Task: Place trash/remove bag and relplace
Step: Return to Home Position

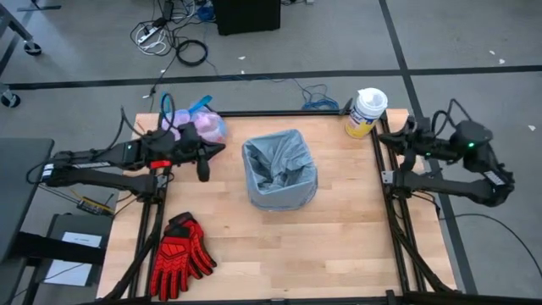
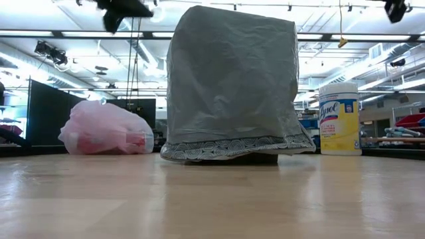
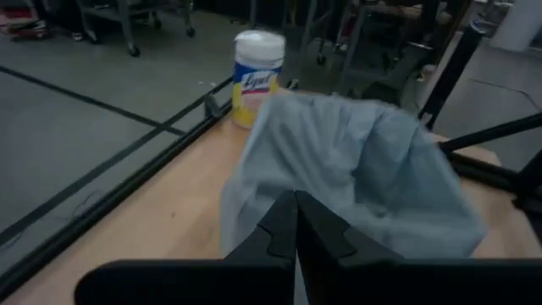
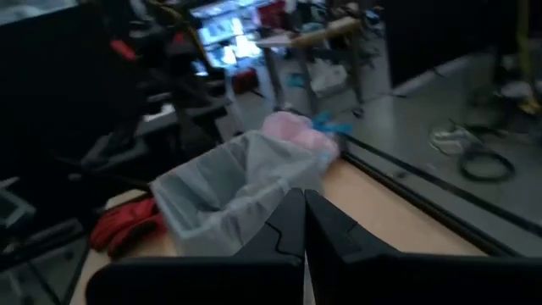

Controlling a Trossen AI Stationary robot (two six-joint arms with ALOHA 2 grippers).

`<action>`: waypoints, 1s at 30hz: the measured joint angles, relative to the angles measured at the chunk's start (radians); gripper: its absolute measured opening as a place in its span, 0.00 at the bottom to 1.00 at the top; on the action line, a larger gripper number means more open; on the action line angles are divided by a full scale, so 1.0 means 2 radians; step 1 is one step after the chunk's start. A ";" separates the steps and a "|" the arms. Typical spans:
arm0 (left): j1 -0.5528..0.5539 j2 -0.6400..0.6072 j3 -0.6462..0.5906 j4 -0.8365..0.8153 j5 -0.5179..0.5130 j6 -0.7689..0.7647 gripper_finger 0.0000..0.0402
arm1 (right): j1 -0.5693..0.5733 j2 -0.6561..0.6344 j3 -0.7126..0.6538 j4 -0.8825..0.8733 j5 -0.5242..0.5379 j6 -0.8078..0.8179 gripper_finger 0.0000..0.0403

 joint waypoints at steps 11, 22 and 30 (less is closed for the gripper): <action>0.024 -0.179 -0.180 0.045 0.025 -0.018 0.02 | 0.000 -0.033 -0.155 0.155 -0.027 -0.049 0.00; 0.024 -0.219 -0.293 0.102 0.074 -0.016 0.01 | 0.000 -0.033 -0.220 0.220 -0.053 -0.059 0.00; 0.024 -0.226 -0.341 0.161 0.093 -0.013 0.00 | 0.000 -0.080 -0.220 0.210 -0.028 -0.110 0.00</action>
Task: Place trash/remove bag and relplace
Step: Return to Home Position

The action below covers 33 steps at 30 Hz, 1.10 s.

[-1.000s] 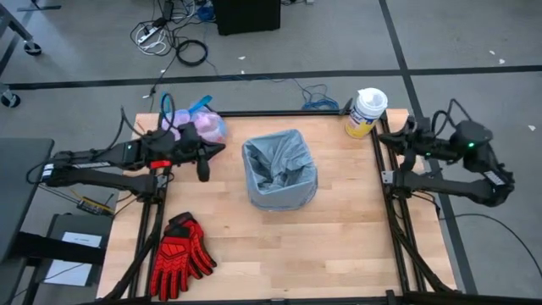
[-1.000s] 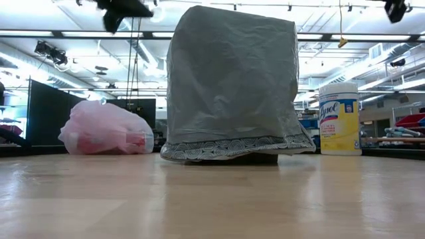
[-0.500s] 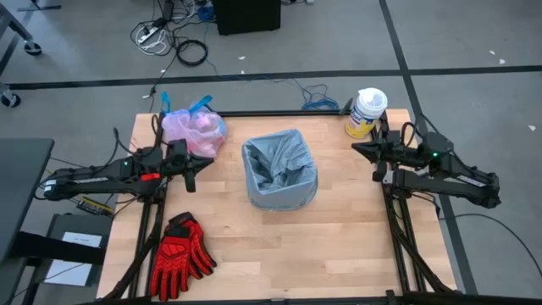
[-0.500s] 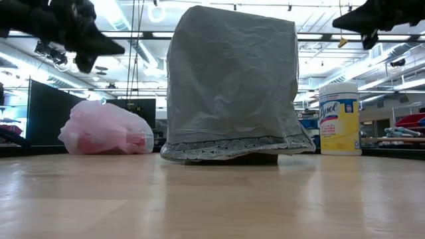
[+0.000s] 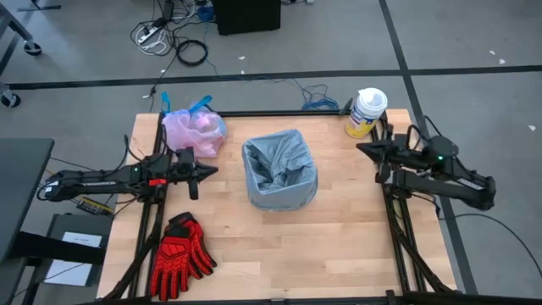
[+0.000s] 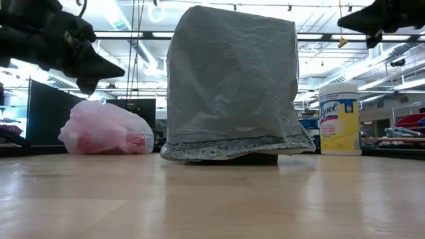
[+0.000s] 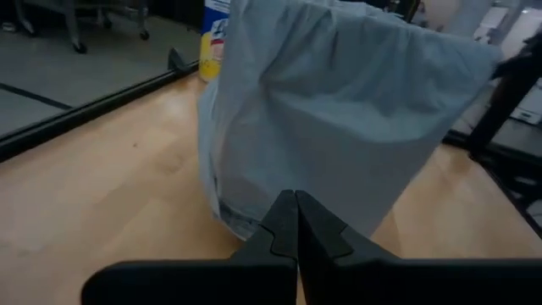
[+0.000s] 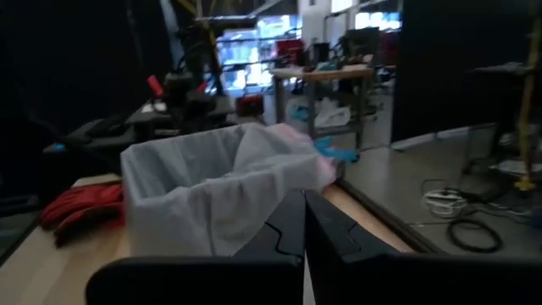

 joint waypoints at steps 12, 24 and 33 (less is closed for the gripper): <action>0.000 -0.087 0.002 -0.084 0.024 0.006 0.00 | 0.000 -0.032 -0.017 -0.026 0.001 0.018 0.00; 0.000 -0.167 -0.001 -0.157 0.026 0.012 0.00 | 0.000 -0.027 -0.119 0.098 -0.014 0.053 0.00; -0.001 -0.167 -0.005 -0.149 0.022 0.027 0.00 | 0.000 -0.027 -0.162 0.101 -0.040 0.076 0.00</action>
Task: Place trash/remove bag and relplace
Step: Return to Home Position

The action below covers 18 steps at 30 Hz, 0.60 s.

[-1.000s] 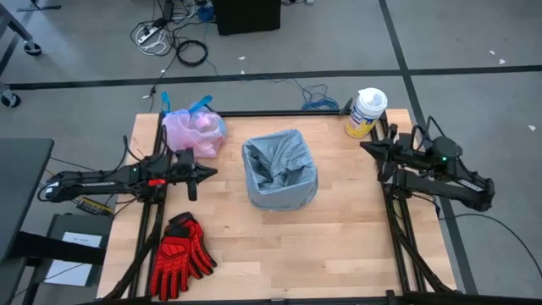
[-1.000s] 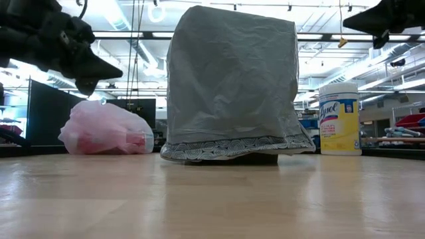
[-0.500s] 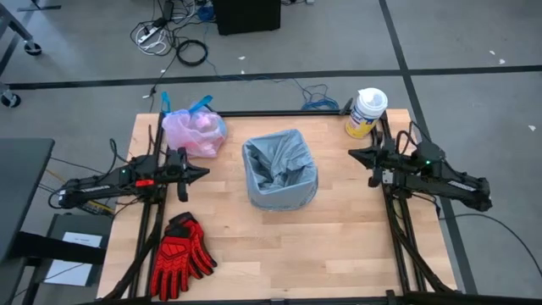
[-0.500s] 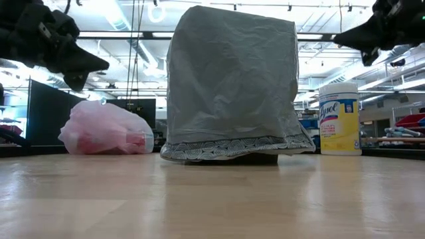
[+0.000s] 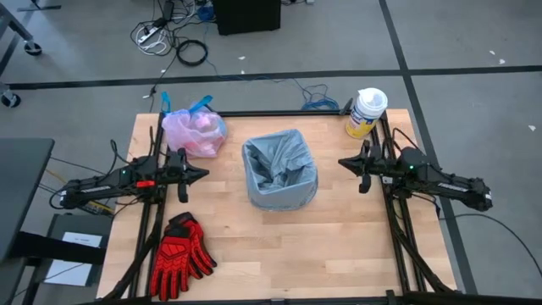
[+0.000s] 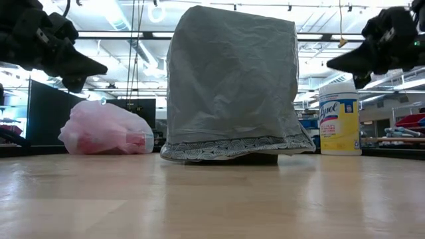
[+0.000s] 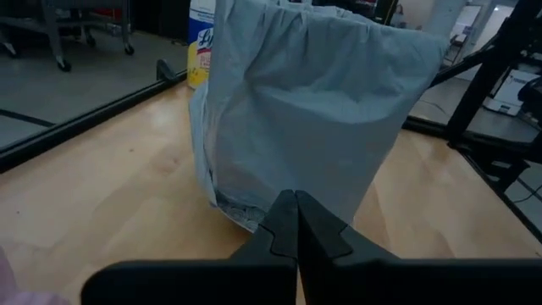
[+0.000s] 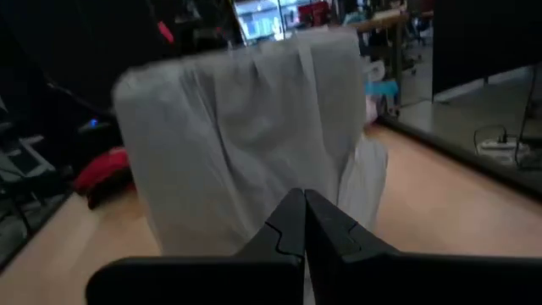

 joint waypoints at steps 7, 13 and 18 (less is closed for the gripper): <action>0.000 0.002 -0.041 0.080 0.021 -0.003 0.01 | -0.001 0.001 -0.041 -0.004 -0.003 0.012 0.00; 0.000 0.000 -0.046 0.095 0.021 0.026 0.01 | -0.005 0.000 -0.041 -0.013 0.012 -0.015 0.00; -0.001 0.000 -0.046 0.094 0.003 0.040 0.01 | -0.014 0.001 -0.041 -0.014 0.014 -0.030 0.00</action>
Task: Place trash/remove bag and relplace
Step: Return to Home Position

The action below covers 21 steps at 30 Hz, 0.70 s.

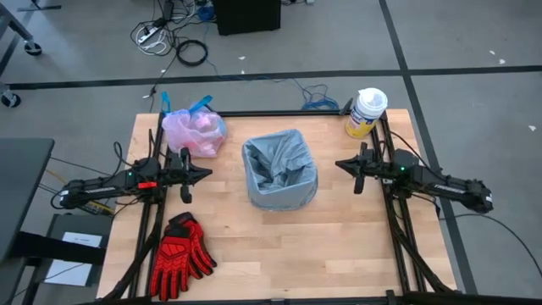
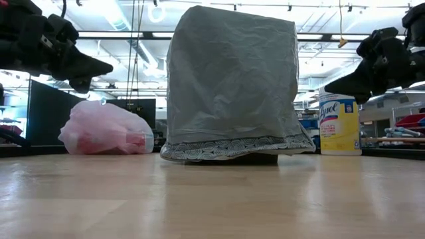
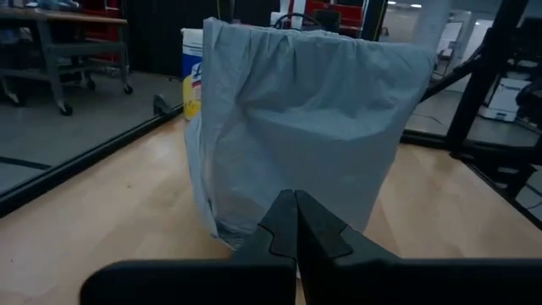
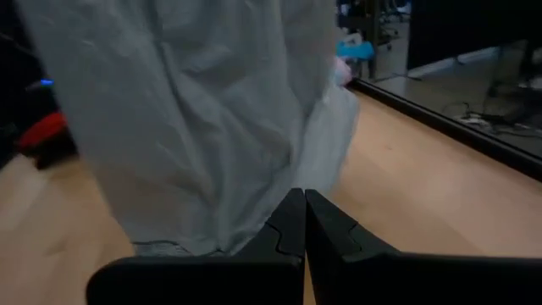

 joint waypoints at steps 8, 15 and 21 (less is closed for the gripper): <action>0.000 0.000 0.000 0.000 -0.004 -0.035 0.02 | -0.027 0.033 0.000 0.001 0.005 0.002 0.00; 0.000 0.000 -0.002 0.013 -0.007 -0.069 0.02 | -0.027 0.036 0.000 0.001 0.005 0.003 0.00; 0.000 0.000 -0.002 0.029 -0.007 -0.069 0.02 | -0.027 0.036 0.000 0.001 0.005 0.003 0.00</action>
